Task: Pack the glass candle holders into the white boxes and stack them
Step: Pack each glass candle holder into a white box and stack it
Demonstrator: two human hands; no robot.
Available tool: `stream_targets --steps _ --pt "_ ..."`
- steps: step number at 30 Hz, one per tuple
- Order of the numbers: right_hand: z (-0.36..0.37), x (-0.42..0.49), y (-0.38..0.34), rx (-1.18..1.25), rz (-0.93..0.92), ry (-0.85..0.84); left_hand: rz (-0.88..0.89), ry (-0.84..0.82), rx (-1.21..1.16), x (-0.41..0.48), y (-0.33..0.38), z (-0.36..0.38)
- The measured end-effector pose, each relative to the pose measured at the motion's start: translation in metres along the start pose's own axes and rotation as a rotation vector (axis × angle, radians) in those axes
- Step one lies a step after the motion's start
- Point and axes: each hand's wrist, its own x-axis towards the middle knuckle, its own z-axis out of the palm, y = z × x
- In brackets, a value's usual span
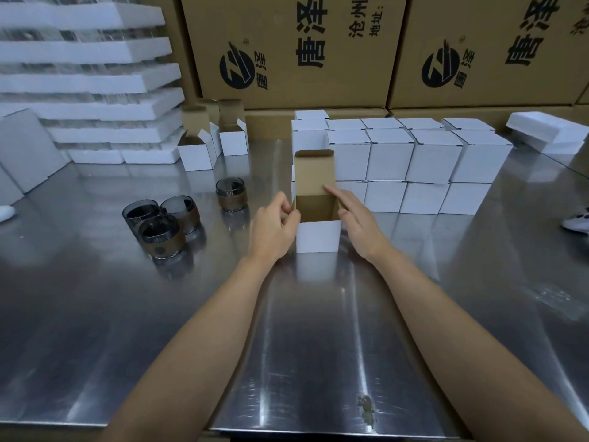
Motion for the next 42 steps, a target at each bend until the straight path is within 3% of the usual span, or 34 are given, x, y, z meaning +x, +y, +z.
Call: stream_targets --steps 5,13,17,20,23,29,38,42 --pt "0.002 0.002 0.002 -0.036 -0.08 -0.016 0.081 0.017 -0.034 -0.001 -0.006 -0.006" --pt "0.005 0.007 0.003 0.109 0.136 -0.083 -0.063 -0.01 -0.067 0.001 -0.011 -0.003" --pt "0.003 0.005 -0.001 0.125 0.18 -0.136 -0.038 0.002 -0.054 0.003 -0.012 -0.006" --pt "0.003 0.004 -0.004 0.138 0.188 -0.15 -0.01 0.165 -0.05 0.009 -0.015 -0.013" --pt "0.005 0.003 -0.003 0.131 0.19 -0.158 -0.088 0.322 0.113 0.022 -0.027 -0.021" --pt "0.007 0.003 0.0 0.13 0.197 -0.134 -0.364 0.092 0.47 0.027 -0.037 -0.018" --pt "0.006 0.002 -0.004 0.095 0.191 -0.111 -0.242 -0.005 0.4 0.017 -0.029 -0.018" --pt "0.006 0.001 -0.006 0.108 0.193 -0.116 -0.165 0.101 0.378 0.018 -0.027 -0.018"
